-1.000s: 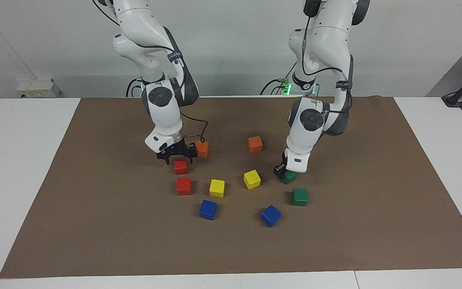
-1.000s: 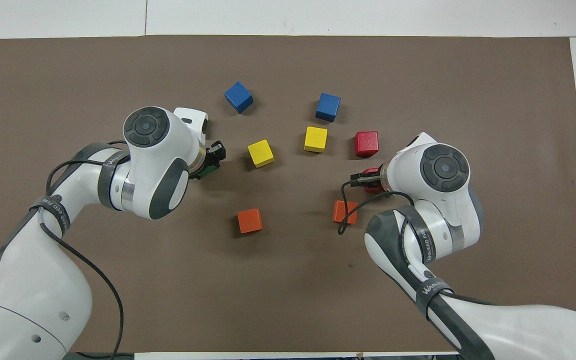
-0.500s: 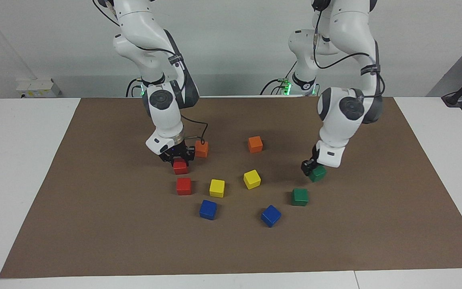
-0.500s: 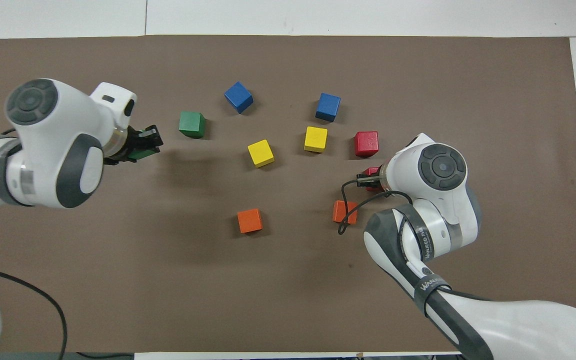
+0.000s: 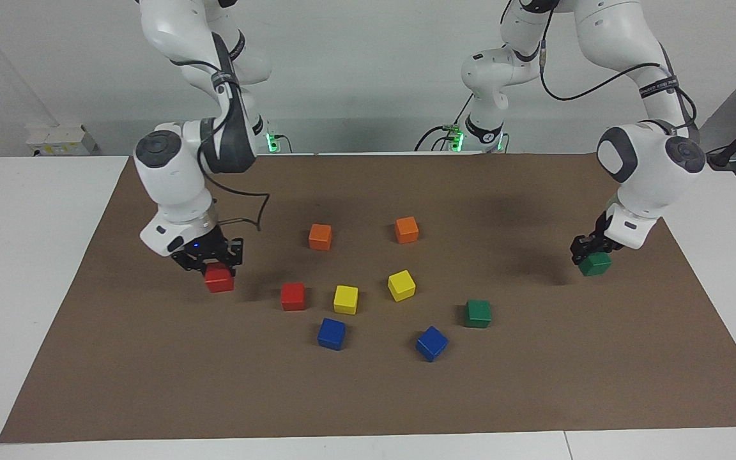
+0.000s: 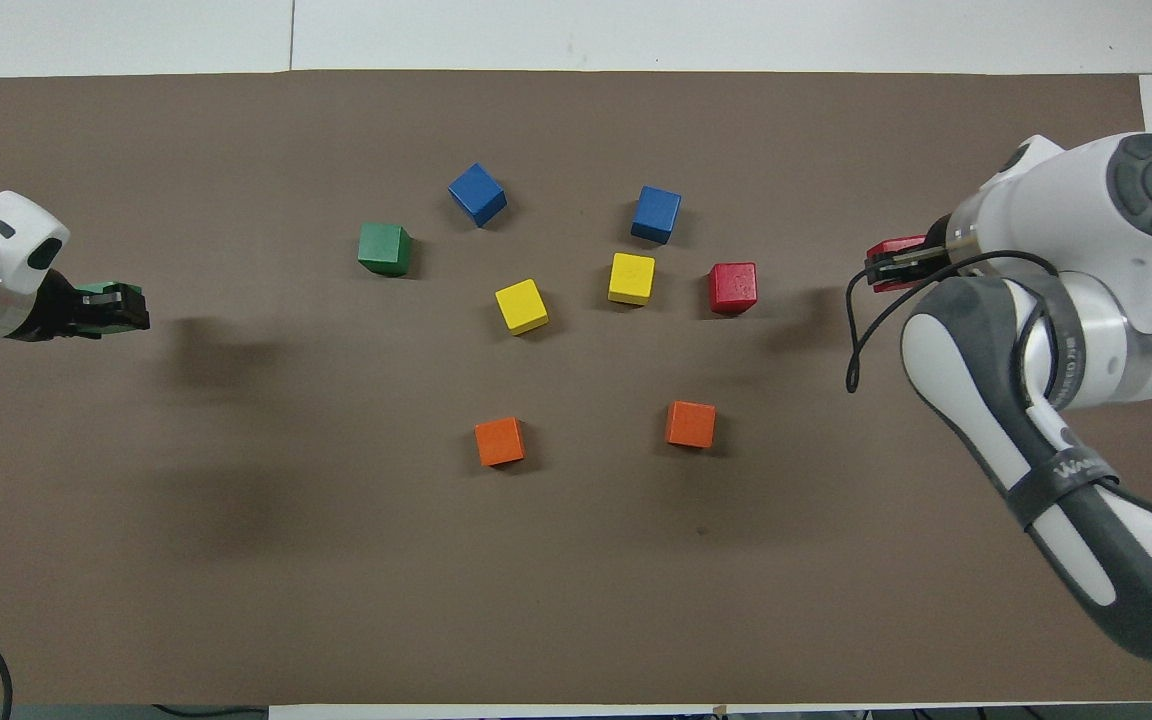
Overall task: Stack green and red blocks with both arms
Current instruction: 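Carry the green block outward with the left gripper while the right gripper carries the red, then set the green block down with the left gripper while the right gripper sets the red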
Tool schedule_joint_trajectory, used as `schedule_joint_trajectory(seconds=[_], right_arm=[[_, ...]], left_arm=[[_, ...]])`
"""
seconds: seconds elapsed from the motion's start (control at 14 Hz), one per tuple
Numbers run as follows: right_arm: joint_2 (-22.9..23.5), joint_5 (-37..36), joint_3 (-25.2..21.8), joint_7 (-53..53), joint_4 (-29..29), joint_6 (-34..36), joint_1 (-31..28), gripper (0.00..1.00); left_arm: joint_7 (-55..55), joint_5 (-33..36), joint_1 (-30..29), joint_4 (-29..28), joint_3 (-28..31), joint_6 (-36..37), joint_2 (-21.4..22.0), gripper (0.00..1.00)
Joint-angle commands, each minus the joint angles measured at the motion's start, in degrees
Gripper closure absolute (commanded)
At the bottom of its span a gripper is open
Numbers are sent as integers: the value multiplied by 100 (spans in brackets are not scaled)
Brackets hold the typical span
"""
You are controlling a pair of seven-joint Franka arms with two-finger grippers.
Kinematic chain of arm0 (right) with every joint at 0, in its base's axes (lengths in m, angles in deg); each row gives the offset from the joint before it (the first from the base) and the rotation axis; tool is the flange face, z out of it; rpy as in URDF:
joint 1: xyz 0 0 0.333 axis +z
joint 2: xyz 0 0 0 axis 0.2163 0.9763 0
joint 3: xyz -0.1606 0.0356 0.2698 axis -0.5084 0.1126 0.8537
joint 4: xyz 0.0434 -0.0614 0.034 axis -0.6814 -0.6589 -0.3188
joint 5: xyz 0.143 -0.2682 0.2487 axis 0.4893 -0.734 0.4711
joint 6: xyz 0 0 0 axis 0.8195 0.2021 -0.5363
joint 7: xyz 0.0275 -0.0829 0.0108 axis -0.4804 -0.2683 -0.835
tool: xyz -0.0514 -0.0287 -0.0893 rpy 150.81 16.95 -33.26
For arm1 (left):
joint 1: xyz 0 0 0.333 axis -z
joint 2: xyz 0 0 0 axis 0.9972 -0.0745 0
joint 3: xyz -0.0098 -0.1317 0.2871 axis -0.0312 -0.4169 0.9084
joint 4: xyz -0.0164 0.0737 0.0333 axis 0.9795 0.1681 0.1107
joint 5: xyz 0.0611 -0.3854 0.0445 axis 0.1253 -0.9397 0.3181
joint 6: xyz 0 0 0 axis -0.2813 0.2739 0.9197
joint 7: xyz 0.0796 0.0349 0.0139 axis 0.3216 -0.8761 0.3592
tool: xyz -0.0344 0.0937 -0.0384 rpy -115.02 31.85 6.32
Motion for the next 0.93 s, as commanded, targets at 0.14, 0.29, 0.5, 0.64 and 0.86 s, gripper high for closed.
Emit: schedule_joint_trajectory(seconds=[0.14, 0.29, 0.5, 0.64, 0.86], right_arm=[[294, -5, 69, -441, -207, -527, -430, 100], [382, 29, 69, -512, -233, -527, -545, 100], [453, 65, 69, -679, -390, -702, -730, 100], [470, 65, 69, -740, -523, -861, -774, 100], [479, 74, 69, -749, -602, -870, -783, 100]], left_arm=[[-160, 45, -305, -731, -50, -890, 93, 100], [-151, 45, -305, -758, -50, -1015, 5, 100], [-177, 45, -323, -758, -41, -1077, -206, 100], [-290, 45, -314, -740, -41, -1173, -320, 100], [-528, 45, -314, -723, -41, -1209, -408, 100]])
